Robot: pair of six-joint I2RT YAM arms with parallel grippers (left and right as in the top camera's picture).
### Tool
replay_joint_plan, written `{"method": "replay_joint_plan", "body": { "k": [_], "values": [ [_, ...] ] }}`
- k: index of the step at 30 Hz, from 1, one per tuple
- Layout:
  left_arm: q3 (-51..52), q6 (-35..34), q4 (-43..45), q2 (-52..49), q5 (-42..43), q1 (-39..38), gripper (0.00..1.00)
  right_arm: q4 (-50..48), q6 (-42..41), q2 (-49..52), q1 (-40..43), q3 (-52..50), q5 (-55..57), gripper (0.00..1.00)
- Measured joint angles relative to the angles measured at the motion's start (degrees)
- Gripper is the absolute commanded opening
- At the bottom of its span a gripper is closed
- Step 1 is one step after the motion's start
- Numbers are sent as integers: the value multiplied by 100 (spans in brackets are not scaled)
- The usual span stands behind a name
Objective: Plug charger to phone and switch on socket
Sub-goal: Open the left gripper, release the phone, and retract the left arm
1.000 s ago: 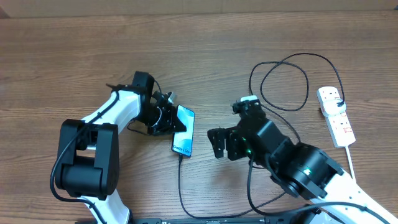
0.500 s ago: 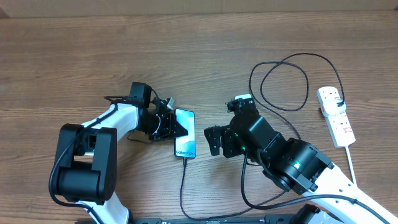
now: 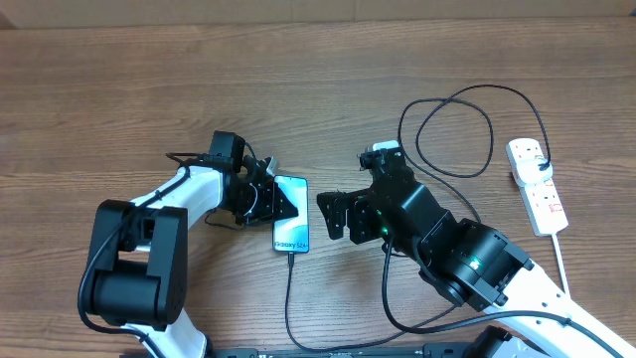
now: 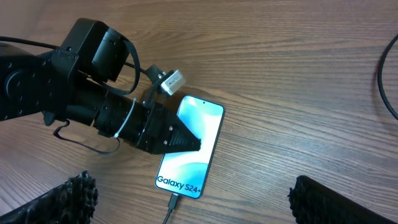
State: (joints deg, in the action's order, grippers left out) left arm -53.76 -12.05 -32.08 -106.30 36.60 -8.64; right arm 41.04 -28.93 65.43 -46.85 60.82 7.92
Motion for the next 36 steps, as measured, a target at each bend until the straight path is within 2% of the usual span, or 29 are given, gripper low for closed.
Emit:
{"method": "replay_joint_plan", "body": {
  "k": [7, 13, 19, 30, 31, 32, 33, 34, 36],
  "values": [
    [-7, 33, -7, 66, -85, 0, 38, 2, -2, 0, 0, 0, 0, 100],
    [-37, 352, -66, 90, -98, 0, 45, -2, -2, 0, 0, 0, 0, 100],
    [-101, 520, -168, 125, -269, -39, 48, 0, -4, 0, 0, 0, 0, 100],
    [-463, 669, -605, 136, -1121, -48, 56, -33, -2, 0, 0, 0, 0, 100],
    [-474, 669, -599, 142, -1200, -50, 60, -31, 0, 0, 0, 0, 0, 100],
    [-476, 669, -586, 146, -1235, -48, 69, -33, -2, 0, 0, 0, 0, 100],
    [-490, 669, -584, 153, -1261, -50, 89, -33, -2, 0, 0, 0, 0, 100],
    [-525, 656, -616, 164, -1296, -57, 100, -35, 0, 0, 0, 0, 0, 100],
    [-710, 702, -785, 186, -1576, -72, 100, -42, 2, 0, 0, 0, 11, 100]
  ]
}}
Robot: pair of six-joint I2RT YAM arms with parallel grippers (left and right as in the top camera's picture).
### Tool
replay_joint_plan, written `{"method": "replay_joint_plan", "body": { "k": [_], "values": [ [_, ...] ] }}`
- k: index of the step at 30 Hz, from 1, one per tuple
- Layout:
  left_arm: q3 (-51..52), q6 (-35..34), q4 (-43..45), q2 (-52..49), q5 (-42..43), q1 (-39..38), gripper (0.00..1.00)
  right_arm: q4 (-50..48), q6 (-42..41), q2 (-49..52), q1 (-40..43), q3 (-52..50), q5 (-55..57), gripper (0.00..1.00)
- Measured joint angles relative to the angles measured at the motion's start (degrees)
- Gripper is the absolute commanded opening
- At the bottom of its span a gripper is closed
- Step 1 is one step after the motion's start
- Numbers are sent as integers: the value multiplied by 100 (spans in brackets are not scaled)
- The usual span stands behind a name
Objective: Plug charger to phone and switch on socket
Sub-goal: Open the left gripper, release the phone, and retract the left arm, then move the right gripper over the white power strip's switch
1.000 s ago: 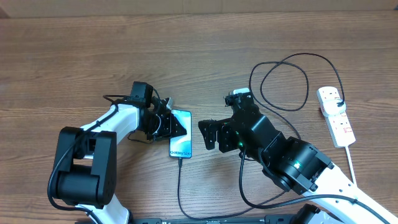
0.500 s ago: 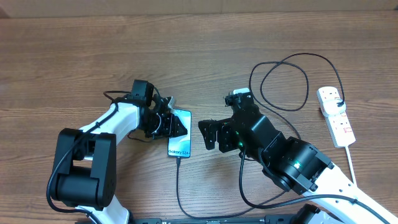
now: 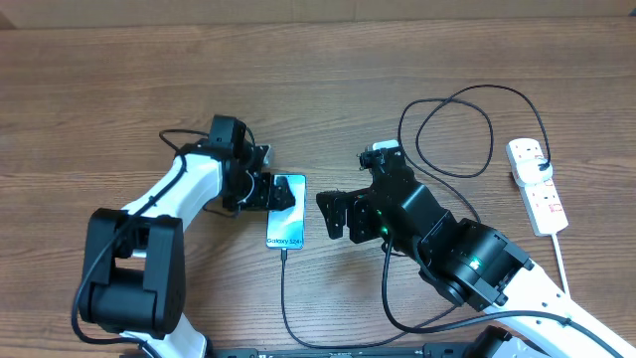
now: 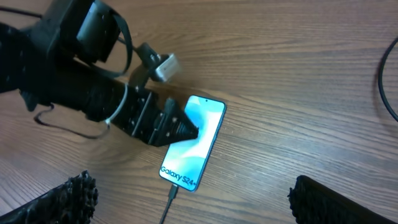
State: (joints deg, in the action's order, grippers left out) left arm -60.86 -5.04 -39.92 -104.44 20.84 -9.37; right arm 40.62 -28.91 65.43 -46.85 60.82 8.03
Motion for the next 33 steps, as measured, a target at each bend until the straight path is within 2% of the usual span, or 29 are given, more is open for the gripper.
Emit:
{"method": "replay_joint_plan", "body": {
  "k": [4, 7, 10, 15, 21, 25, 27, 30, 33],
  "values": [
    [-562, 37, -879, -212, -664, 13, 100, -254, -2, 22, 0, 0, 164, 100],
    [-1567, 33, -1521, -260, -975, 42, 100, -358, -2, 76, 35, 2, 232, 100],
    [-2680, 31, -1738, 0, -1088, 42, 100, -20, -70, 90, 190, 4, 273, 100],
    [-3589, 31, -1937, 1491, -1266, 46, 99, 1224, -662, 98, 863, 7, 289, 100],
    [-3738, -24, -2951, 3567, -2031, -258, 100, 2551, -1263, 111, 2055, 9, 293, 100],
    [-3735, -302, -3495, 4428, -2459, -492, 100, 3228, -1552, 114, 3246, 9, 293, 99],
    [-3729, -468, -3617, 4774, -2632, -492, 100, 3364, -1609, 114, 3904, 9, 297, 89],
    [-3692, -791, -3663, 5346, -2940, -492, 99, 3348, -1425, 114, 4918, 9, 297, 66],
    [-3670, -1117, -3692, 5947, -3220, -492, 99, 3139, -1215, 120, 5724, 9, 295, 36]
  ]
}}
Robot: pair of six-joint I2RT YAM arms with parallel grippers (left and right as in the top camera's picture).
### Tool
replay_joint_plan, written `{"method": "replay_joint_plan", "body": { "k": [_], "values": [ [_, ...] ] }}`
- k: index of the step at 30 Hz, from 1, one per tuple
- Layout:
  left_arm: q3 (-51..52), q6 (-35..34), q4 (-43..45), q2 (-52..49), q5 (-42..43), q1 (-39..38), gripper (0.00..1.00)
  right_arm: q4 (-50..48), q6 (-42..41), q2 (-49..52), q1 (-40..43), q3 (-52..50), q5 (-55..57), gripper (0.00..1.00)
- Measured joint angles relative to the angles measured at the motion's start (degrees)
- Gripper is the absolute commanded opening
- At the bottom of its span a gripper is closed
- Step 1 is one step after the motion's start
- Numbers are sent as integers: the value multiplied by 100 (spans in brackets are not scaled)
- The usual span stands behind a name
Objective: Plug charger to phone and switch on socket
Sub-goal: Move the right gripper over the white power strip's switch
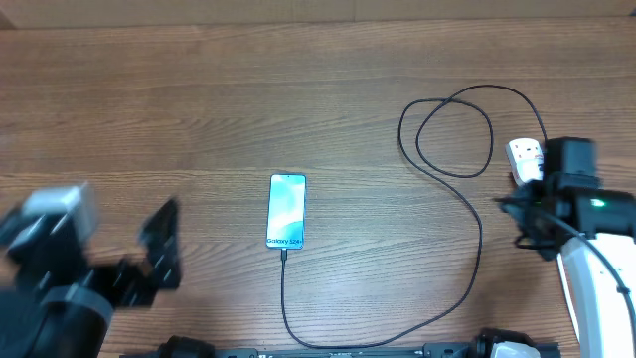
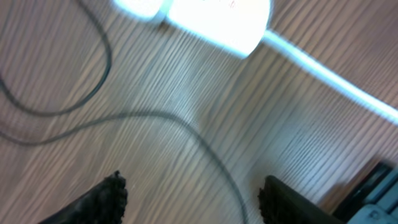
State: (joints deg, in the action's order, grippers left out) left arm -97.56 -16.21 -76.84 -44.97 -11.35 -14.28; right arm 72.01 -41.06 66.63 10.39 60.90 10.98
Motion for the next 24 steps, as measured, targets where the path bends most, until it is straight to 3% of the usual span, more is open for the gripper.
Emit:
{"method": "replay_joint_plan", "body": {
  "k": [3, 5, 13, 24],
  "values": [
    [13, -192, -188, 505, -284, 0, 100, -149, 197, 96, 704, 0, -20, 12],
    [26, -264, -380, 717, -439, 0, 100, -258, 317, 260, 1123, 0, -20, 4],
    [136, -387, -890, 837, -632, 0, 100, -540, 570, 1414, 1847, 212, -468, 4],
    [155, -468, -894, 837, -667, 0, 100, 125, 1051, 3512, 1849, 2245, -748, 4]
  ]
}}
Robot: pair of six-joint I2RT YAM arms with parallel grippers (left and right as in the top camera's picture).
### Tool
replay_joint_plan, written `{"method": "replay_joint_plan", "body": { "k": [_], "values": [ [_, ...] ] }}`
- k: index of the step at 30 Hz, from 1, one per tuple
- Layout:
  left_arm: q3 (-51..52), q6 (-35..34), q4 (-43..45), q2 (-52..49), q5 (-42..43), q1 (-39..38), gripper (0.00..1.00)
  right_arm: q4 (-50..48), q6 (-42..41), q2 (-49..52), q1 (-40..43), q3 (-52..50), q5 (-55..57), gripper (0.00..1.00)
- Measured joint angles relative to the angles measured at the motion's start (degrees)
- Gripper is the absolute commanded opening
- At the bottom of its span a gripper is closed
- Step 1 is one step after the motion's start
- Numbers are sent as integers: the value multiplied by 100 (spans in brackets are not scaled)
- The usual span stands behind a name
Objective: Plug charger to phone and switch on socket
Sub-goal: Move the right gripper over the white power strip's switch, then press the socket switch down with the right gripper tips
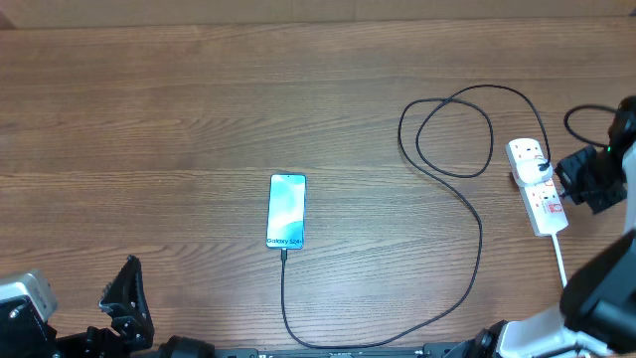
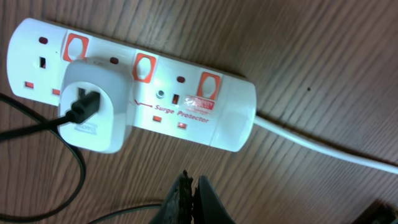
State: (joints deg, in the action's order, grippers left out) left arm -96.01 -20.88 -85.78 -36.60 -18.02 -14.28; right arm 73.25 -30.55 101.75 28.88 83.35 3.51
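The phone (image 1: 285, 211) lies face up at the table's middle, screen lit, with the black charger cable (image 1: 282, 298) in its bottom port. The cable loops right to a white adapter (image 2: 93, 112) plugged into the white power strip (image 2: 217, 112), which also shows at the right edge (image 1: 537, 189). Red rocker switches (image 2: 144, 67) line the strip's far side. My right gripper (image 2: 191, 182) is shut with nothing in it, its tips a short way from the strip's near side; overhead it shows at the strip's right (image 1: 581, 181). My left gripper (image 1: 124, 298) is at the bottom left, far from the phone.
The strip's own white lead (image 2: 323, 146) runs off to the right. The black cable makes a double loop (image 1: 452, 134) on the table left of the strip. Wood-grain table (image 1: 149, 119) all round.
My right gripper was open over the cable and the strip's lead; now it is shut and faces the strip's side. My left arm has drawn back further into the bottom left corner.
First my left gripper's tips lay on the phone, cable in its port, my right gripper open beside it. Then the phone sat slightly further left and straighter. Later both arms were away from it, the right near the strip, where it is now shut.
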Motion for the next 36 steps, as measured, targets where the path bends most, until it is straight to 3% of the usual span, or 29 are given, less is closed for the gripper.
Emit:
{"method": "replay_joint_plan", "body": {
  "k": [23, 36],
  "values": [
    [4, -2, 0, 0, -24, 0, 100, -608, 376, 1281, -2, 356, -291, 4],
    [4, -2, 0, 0, -24, 0, 100, -863, 494, 1329, 0, 358, -455, 4]
  ]
}}
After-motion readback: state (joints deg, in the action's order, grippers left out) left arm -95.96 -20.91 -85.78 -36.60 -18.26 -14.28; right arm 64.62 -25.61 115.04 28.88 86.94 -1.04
